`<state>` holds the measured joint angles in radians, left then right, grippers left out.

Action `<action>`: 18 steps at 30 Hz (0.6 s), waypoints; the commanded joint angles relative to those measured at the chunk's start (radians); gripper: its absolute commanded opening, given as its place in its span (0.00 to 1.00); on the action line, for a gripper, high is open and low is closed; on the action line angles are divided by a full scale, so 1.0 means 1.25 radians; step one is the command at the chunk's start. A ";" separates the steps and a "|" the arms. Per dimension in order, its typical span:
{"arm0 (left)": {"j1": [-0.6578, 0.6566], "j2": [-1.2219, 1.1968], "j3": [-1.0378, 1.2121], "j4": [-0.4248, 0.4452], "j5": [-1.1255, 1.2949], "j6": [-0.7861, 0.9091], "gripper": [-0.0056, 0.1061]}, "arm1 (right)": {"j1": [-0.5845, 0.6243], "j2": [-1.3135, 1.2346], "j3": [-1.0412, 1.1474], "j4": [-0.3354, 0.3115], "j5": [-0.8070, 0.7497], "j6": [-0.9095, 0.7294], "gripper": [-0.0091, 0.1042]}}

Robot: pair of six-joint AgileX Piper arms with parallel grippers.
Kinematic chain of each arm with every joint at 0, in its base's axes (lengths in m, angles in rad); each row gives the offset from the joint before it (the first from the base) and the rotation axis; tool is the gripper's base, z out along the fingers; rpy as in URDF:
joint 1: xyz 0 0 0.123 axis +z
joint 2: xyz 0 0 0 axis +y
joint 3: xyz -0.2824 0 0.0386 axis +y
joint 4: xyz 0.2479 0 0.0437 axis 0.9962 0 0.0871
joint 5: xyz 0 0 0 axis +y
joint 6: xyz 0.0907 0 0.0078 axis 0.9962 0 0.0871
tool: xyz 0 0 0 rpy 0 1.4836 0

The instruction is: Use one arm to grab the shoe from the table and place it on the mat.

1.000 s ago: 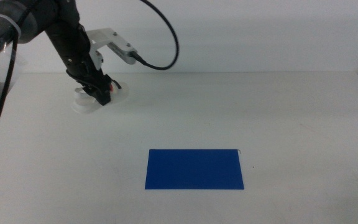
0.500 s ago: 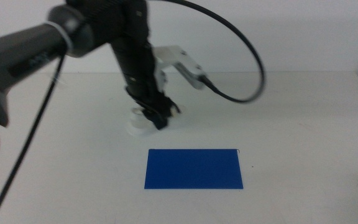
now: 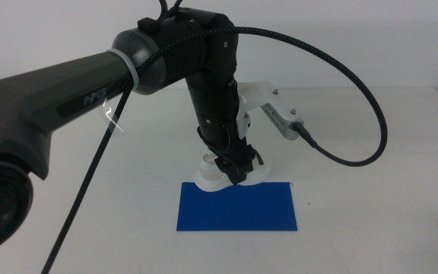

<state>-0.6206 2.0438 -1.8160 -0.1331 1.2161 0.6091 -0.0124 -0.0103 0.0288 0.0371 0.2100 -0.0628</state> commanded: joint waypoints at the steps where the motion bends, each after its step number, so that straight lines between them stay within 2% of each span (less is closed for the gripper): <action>1: -0.003 -0.048 -0.019 -0.023 -0.011 -0.009 0.04 | 0.001 -0.021 0.004 -0.007 -0.061 -0.006 0.65; 5: -0.003 -0.048 -0.019 -0.024 0.008 -0.013 0.04 | 0.001 -0.021 0.004 -0.007 -0.061 -0.006 0.65; 8: -0.003 -0.048 -0.019 -0.026 0.027 -0.077 0.04 | 0.001 -0.021 0.004 -0.007 -0.061 -0.006 0.65; 18: -0.003 -0.048 -0.019 -0.017 0.027 -0.594 0.04 | 0.001 -0.021 0.004 -0.007 -0.061 -0.006 0.65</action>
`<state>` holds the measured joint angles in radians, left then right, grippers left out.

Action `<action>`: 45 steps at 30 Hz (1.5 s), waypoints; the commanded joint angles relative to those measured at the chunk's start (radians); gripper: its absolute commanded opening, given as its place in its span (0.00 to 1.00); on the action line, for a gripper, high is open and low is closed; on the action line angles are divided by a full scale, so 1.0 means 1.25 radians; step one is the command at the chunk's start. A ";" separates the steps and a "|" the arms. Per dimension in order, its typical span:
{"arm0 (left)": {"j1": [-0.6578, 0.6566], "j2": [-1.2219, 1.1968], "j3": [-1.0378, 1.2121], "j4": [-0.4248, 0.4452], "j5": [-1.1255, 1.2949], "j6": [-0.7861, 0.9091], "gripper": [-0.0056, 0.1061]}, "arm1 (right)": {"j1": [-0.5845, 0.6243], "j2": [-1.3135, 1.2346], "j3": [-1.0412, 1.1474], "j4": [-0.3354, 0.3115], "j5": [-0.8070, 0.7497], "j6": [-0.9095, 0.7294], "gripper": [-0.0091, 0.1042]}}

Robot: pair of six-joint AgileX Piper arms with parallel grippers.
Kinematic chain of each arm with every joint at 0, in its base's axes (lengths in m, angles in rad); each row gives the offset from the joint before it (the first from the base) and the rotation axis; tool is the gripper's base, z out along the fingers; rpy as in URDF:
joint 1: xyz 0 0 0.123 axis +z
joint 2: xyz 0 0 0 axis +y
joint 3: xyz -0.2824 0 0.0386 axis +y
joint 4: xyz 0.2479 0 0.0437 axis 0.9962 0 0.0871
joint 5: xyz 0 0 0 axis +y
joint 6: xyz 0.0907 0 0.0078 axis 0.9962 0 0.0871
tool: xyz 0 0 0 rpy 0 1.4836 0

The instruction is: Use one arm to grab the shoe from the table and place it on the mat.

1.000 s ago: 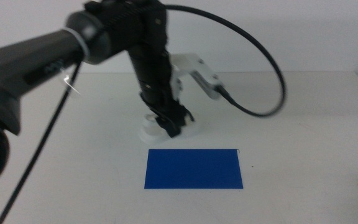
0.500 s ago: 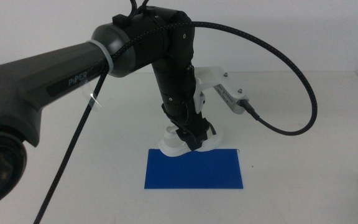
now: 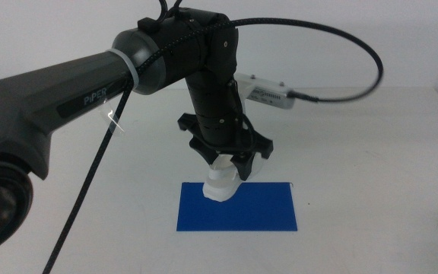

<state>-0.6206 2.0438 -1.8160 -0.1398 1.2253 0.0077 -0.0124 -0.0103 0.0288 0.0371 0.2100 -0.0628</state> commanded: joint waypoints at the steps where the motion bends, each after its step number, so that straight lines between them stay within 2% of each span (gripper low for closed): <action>1: -0.003 -0.048 -0.019 -0.013 0.020 -0.165 0.04 | 0.001 -0.021 0.004 -0.007 -0.061 -0.006 0.65; 9: -0.003 -0.048 -0.019 -0.019 0.020 -0.665 0.04 | 0.001 -0.021 0.004 -0.007 -0.061 -0.006 0.65; 20: -0.003 -0.048 -0.019 -0.012 0.008 -1.237 0.04 | 0.001 -0.021 0.004 -0.007 -0.061 -0.006 0.65; 24: -0.003 -0.048 -0.019 0.006 0.009 -1.373 0.04 | 0.001 -0.021 0.004 -0.007 -0.061 -0.006 0.65; 29: -0.003 -0.048 -0.019 -0.006 0.009 -1.704 0.04 | 0.001 -0.021 0.004 -0.007 -0.061 -0.006 0.65; 39: -0.011 -0.019 -0.020 -0.005 0.022 -1.702 0.04 | 0.001 -0.021 0.004 -0.007 -0.061 -0.006 0.65; 45: -0.028 0.040 -0.055 0.044 0.020 -1.702 0.04 | 0.001 -0.021 0.004 -0.007 -0.061 -0.006 0.65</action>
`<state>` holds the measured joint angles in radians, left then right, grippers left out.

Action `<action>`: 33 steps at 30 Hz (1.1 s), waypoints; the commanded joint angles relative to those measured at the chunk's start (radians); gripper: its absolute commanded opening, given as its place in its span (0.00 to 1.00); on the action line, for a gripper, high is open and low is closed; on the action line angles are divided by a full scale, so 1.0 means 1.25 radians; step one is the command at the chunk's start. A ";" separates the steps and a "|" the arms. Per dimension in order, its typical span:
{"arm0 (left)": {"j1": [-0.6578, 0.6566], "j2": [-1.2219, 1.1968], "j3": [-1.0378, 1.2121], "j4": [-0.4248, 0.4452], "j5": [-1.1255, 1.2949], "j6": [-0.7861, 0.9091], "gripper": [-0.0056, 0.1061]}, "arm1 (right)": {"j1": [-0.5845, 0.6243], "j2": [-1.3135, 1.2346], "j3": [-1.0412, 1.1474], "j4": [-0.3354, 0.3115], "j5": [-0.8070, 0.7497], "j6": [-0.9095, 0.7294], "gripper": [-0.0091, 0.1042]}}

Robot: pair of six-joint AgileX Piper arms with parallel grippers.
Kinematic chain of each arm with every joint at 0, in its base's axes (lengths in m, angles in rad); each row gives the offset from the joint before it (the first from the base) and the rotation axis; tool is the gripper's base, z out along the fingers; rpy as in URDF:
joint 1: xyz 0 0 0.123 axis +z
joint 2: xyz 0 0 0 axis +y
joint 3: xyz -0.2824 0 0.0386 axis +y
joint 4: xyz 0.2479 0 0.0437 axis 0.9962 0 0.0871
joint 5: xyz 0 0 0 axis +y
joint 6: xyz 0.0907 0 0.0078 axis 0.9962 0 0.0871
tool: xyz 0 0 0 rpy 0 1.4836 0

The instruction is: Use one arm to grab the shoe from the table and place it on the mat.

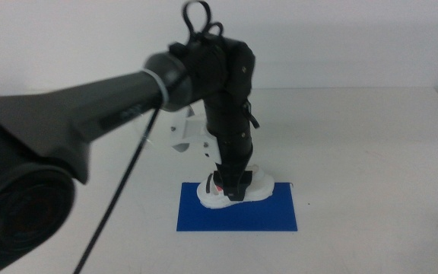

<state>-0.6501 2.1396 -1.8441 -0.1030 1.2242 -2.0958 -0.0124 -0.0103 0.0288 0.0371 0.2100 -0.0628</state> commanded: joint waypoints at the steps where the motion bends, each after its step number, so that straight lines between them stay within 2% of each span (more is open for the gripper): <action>1: -0.005 -0.026 -0.039 0.022 0.021 -0.019 0.04 | 0.001 -0.021 0.004 -0.007 -0.061 -0.006 0.65; 13: -0.008 0.026 -0.063 0.053 0.032 -0.019 0.04 | 0.001 -0.021 0.004 -0.007 -0.061 -0.006 0.65; 19: -0.008 0.026 -0.063 -0.019 0.033 -0.019 0.05 | 0.001 -0.021 0.004 -0.007 -0.061 -0.006 0.65; 25: -0.008 0.026 -0.063 -0.033 0.039 -0.019 0.13 | 0.001 -0.021 0.004 -0.007 -0.061 -0.006 0.65; 26: -0.008 0.026 -0.063 -0.021 0.059 -0.019 0.47 | 0.001 -0.021 0.004 -0.007 -0.061 -0.006 0.65; 27: -0.008 0.026 -0.063 -0.006 0.056 -0.019 0.61 | 0.001 -0.021 0.004 -0.007 -0.061 -0.006 0.65; 30: -0.008 0.026 -0.063 -0.004 0.061 -0.019 0.71 | 0.001 -0.021 0.004 -0.007 -0.061 -0.006 0.65; 33: -0.008 0.018 -0.063 0.006 0.069 -0.019 0.74 | 0.001 -0.021 0.004 -0.007 -0.061 -0.006 0.65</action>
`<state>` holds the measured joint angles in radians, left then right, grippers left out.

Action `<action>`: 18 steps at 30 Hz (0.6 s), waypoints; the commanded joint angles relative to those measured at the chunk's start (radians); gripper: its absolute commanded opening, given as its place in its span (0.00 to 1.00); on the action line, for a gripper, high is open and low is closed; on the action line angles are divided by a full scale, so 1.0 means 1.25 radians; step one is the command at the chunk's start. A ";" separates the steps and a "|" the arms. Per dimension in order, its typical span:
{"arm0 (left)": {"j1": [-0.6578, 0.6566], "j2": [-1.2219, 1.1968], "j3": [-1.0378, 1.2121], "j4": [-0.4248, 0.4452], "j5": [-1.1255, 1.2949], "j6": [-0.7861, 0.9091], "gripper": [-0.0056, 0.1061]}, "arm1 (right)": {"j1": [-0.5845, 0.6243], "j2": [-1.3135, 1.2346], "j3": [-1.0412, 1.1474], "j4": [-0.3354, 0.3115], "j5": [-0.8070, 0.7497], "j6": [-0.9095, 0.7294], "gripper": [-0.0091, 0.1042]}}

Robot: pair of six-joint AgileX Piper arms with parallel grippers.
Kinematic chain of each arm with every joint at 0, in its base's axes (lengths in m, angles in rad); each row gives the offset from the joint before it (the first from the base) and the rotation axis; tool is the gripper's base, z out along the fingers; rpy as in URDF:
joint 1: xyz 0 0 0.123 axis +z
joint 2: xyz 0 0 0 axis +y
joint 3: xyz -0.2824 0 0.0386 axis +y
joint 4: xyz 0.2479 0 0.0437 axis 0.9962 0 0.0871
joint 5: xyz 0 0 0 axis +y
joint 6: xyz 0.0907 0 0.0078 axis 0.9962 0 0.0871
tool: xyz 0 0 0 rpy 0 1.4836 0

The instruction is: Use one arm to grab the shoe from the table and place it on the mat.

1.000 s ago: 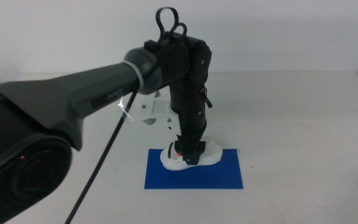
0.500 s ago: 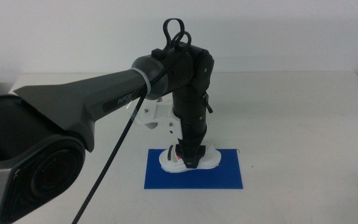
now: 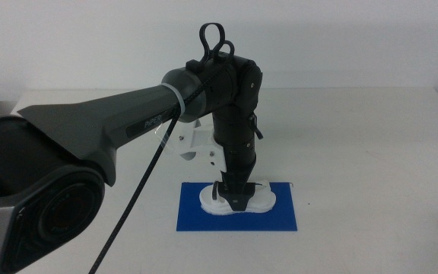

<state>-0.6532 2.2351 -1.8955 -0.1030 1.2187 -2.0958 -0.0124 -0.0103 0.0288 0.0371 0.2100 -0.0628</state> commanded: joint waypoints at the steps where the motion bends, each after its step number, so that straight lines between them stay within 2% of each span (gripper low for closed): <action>1: -0.005 -0.065 -0.021 0.012 0.074 -0.019 0.74 | 0.001 -0.021 0.004 -0.007 -0.061 -0.006 0.65; 6: -0.005 -0.123 -0.021 0.042 0.073 -0.004 0.73 | 0.001 -0.021 0.004 -0.007 -0.061 -0.006 0.65; 11: -0.005 -0.226 -0.021 0.118 0.072 0.115 0.73 | 0.001 -0.021 0.004 -0.007 -0.061 -0.006 0.65; 14: -0.005 -0.286 -0.021 0.211 0.072 0.249 0.73 | 0.001 -0.021 0.004 -0.007 -0.061 -0.006 0.65; 18: -0.006 -0.351 -0.021 0.328 0.072 0.561 0.73 | 0.001 -0.021 0.004 -0.007 -0.061 -0.006 0.65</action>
<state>-0.6532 1.8739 -1.8955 0.2332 1.2390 -1.5438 -0.0124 -0.0103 0.0288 0.0371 0.2100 -0.0628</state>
